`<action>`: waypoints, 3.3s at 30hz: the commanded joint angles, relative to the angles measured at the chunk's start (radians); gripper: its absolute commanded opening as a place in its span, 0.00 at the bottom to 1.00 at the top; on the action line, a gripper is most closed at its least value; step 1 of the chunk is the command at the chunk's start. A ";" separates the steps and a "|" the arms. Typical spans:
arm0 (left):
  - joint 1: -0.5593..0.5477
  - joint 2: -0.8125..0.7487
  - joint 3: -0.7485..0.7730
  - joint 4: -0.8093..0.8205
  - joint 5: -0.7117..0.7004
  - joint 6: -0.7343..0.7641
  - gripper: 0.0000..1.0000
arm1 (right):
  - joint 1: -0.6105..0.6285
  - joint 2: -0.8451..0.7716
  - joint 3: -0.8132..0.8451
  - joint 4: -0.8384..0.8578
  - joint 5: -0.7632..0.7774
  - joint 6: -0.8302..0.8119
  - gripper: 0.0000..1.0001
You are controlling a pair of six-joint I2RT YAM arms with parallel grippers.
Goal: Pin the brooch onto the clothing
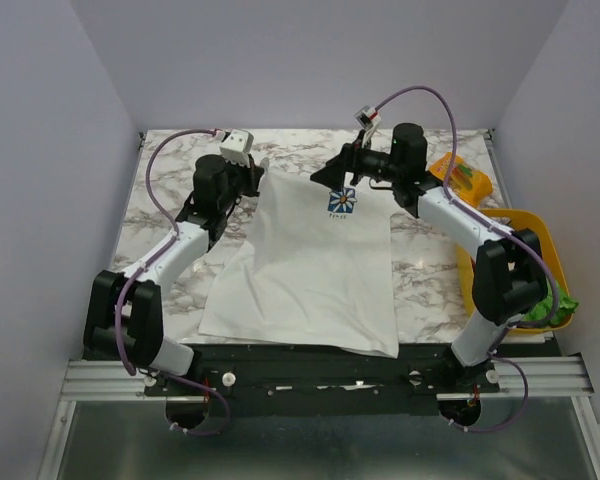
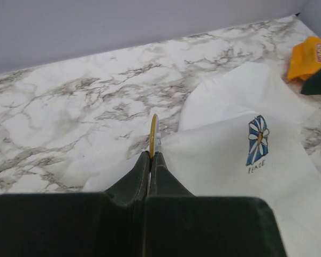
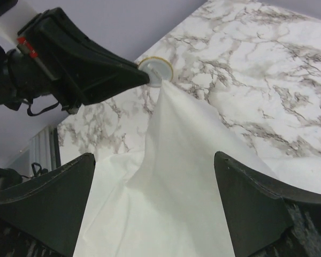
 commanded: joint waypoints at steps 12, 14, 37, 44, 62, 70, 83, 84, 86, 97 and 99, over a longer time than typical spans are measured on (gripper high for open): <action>-0.056 0.289 0.350 -0.432 -0.682 0.156 0.00 | 0.005 -0.315 -0.318 -0.390 0.343 0.018 1.00; -0.102 0.343 0.381 -0.467 -0.762 0.218 0.00 | 0.005 -0.353 -0.368 -0.433 0.401 0.035 1.00; -0.197 -0.034 0.186 -0.470 -0.551 0.100 0.99 | 0.007 -0.708 -0.680 -0.666 0.660 0.099 1.00; -0.012 -0.303 -0.079 -0.359 -0.210 -0.205 0.99 | 0.007 -0.686 -0.664 -0.738 0.672 0.096 1.00; 0.033 -0.386 -0.080 -1.112 -0.364 -0.483 0.99 | 0.124 -0.642 -0.732 -1.031 0.685 0.323 1.00; 0.034 -0.322 -0.047 -1.245 -0.364 -0.431 0.99 | 0.208 -0.568 -0.776 -1.090 0.693 0.362 0.85; 0.042 -0.325 -0.045 -1.230 -0.350 -0.425 0.99 | 0.320 -0.398 -0.735 -1.001 0.597 0.377 0.31; 0.044 -0.325 -0.045 -1.228 -0.348 -0.423 0.99 | 0.320 -0.384 -0.730 -0.976 0.588 0.377 0.25; 0.047 -0.332 -0.050 -1.231 -0.355 -0.423 0.99 | 0.320 -0.378 -0.720 -0.956 0.570 0.371 0.09; 0.056 -0.339 -0.104 -1.167 -0.306 -0.475 0.99 | 0.229 -0.369 -0.422 -0.945 0.784 0.307 0.01; 0.054 -0.345 -0.122 -1.152 -0.316 -0.506 0.98 | 0.155 -0.363 -0.390 -0.921 0.772 0.285 0.01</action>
